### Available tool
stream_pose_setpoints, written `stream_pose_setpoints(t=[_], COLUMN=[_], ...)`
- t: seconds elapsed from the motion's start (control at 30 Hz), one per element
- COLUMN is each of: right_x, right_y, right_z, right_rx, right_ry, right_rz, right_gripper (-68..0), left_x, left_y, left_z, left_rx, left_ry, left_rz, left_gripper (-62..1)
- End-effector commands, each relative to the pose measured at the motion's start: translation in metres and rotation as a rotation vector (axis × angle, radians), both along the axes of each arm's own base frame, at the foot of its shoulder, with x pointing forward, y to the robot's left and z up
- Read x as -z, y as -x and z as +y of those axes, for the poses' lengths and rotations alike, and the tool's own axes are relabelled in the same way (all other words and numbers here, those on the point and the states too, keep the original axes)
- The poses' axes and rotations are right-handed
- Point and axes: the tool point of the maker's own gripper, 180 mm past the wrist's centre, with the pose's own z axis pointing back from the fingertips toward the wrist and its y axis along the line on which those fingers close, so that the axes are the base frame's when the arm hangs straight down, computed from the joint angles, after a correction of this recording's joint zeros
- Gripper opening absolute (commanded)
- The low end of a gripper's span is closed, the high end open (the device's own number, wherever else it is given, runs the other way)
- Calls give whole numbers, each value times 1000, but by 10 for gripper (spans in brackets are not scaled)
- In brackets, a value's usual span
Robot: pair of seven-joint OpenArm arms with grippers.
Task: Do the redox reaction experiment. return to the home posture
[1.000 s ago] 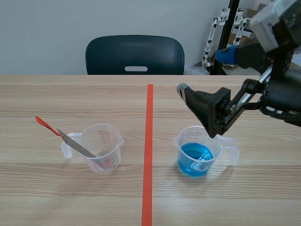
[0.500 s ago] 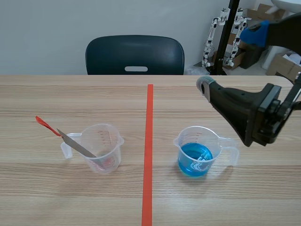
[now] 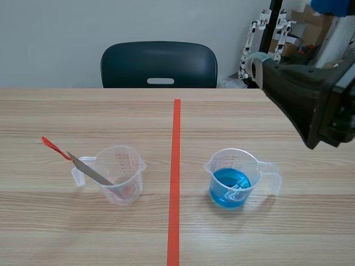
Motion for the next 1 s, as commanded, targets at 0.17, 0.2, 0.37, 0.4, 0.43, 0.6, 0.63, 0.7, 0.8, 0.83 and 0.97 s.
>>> stream_pose_setpoints(t=[0.17,0.2,0.37,0.4,0.43,0.6,0.63,0.7,0.8,0.83,0.97], right_x=[22,24,23,23,23,16,15,12,11,12,19], right_y=[9,10,12,10,8,-3,-5,-8,-10,-11,-10], right_z=[-7,-8,-9,-12,-15,-33,-36,-41,-46,-48,-48], right_rx=[59,64,60,79,94,212,231,264,302,315,323], right_ry=[37,46,52,78,95,80,79,77,81,88,107], right_rz=[20,24,5,-13,-20,-48,-54,-68,-70,-62,-26], right_gripper=[4,4,4,4,4,4,4,4,4,4,4], left_x=[-10,-11,-22,-26,-31,-45,-45,-46,-46,-46,-43], left_y=[0,1,3,4,4,6,6,7,10,10,7], left_z=[-3,-4,-12,-15,-17,-35,-40,-48,-56,-57,-58], left_rx=[-12,-9,10,17,25,83,97,123,164,173,180], left_ry=[28,29,33,38,42,13,-6,-38,-71,-75,-93], left_rz=[-29,-31,-46,-54,-65,-110,-110,-116,-128,-131,-121], left_gripper=[-54,-54,-54,-54,-54,-54,-54,-54,-59,-59,-59])
